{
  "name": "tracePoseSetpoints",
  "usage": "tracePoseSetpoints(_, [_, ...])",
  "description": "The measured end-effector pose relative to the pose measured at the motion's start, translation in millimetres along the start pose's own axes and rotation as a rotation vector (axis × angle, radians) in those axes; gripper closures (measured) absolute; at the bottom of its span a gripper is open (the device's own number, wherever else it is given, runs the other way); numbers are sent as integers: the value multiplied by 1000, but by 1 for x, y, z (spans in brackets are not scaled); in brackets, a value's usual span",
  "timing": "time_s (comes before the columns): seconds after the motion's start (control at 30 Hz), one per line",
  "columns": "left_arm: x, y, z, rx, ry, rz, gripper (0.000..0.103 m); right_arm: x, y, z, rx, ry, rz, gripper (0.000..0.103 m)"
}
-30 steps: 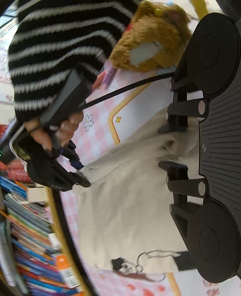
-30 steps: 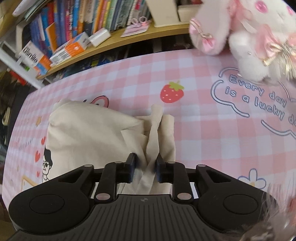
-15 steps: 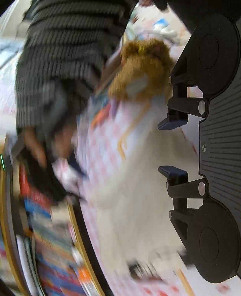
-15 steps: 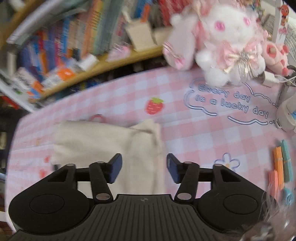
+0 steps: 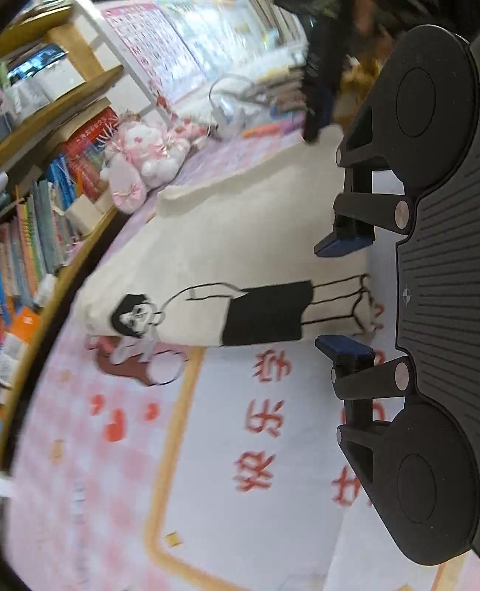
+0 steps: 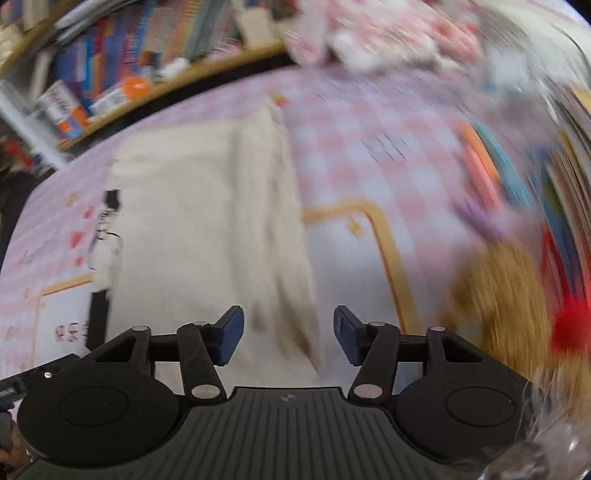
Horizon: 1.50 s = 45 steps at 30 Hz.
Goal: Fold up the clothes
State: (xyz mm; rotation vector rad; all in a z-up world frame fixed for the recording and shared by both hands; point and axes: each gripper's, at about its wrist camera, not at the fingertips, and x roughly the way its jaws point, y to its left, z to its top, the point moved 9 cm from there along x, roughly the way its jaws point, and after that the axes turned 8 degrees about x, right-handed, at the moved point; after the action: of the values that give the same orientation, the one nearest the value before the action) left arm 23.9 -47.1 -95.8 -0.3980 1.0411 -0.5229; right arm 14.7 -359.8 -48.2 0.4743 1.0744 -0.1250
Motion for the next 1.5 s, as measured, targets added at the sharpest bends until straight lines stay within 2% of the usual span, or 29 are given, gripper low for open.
tracePoseSetpoints(0.07, [6, 6, 1, -62, 21, -36, 63, 5, -8, -7, 60, 3, 1, 59])
tracePoseSetpoints(0.13, [12, 11, 1, -105, 41, -65, 65, 12, -15, -15, 139, 21, 13, 69])
tracePoseSetpoints(0.17, [16, 11, 1, -101, 52, -71, 72, 14, -16, -18, 174, 24, 24, 71])
tracePoseSetpoints(0.23, [24, 12, 1, -94, 70, -86, 95, 17, -15, -24, 222, 29, 43, 80])
tracePoseSetpoints(0.27, [26, 12, 1, -101, 74, -104, 97, 18, -13, -26, 230, 30, 52, 81])
tracePoseSetpoints(0.37, [14, 18, 5, -108, 41, -141, 98, 19, -6, -30, 246, 40, 61, 86])
tracePoseSetpoints(0.53, [-29, 50, 14, -94, -29, -104, 99, 23, 30, -48, 223, 101, 131, 88])
tracePoseSetpoints(0.67, [-54, 90, 8, -133, -31, -45, 99, 28, 79, -65, 128, 145, 170, 88])
tracePoseSetpoints(0.8, [-72, 122, 2, -164, -27, -6, 99, 33, 125, -78, 0, 152, 170, 88])
tracePoseSetpoints(0.93, [-76, 131, -3, -123, 23, -10, 99, 33, 142, -88, -44, 139, 152, 88])
tracePoseSetpoints(1.03, [-77, 129, 0, -32, 63, -18, 98, 31, 140, -90, -7, 119, 141, 88])
tracePoseSetpoints(1.13, [-77, 123, 9, 105, 105, -21, 91, 29, 137, -92, 29, 97, 131, 87])
tracePoseSetpoints(1.2, [-81, 122, 21, 202, 112, -6, 83, 24, 136, -91, 33, 71, 112, 83])
tracePoseSetpoints(1.23, [-84, 124, 33, 226, 88, 1, 79, 21, 135, -90, 32, 52, 100, 79])
tracePoseSetpoints(1.3, [-88, 129, 59, 236, 20, 9, 59, 12, 134, -87, 23, 10, 80, 75])
tracePoseSetpoints(1.37, [-86, 134, 90, 211, -42, 1, 55, 2, 138, -83, -5, -35, 74, 75])
tracePoseSetpoints(1.43, [-77, 140, 117, 188, -82, -8, 52, 0, 147, -82, -54, -41, 75, 72])
tracePoseSetpoints(1.5, [-62, 145, 141, 180, -104, 17, 52, 3, 153, -84, -101, -32, 57, 73])
